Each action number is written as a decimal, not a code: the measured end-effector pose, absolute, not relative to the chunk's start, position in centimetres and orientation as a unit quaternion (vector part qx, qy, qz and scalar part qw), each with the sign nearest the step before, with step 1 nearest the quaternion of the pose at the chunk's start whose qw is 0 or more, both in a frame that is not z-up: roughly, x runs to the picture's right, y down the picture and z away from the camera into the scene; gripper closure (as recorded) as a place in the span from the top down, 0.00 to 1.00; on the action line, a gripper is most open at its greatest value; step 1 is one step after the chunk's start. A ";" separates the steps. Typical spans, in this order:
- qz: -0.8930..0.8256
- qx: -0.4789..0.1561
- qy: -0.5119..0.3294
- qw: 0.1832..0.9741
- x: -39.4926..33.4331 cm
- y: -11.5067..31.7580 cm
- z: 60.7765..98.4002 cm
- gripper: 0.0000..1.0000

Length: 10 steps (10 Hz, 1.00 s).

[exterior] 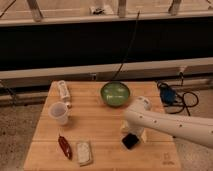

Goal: Place the eraser in the ceramic cup

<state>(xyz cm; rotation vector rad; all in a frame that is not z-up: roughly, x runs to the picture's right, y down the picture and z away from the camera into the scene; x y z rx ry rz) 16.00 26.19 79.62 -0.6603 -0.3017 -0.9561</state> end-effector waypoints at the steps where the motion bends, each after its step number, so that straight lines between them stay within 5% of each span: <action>1: -0.447 -0.309 -0.141 0.828 16.2 26.1 79.8 0.80; 4: -0.433 -0.309 -0.150 0.833 16.8 26.3 80.0 0.61; 10: -0.423 -0.298 -0.166 0.839 17.4 25.8 79.8 0.02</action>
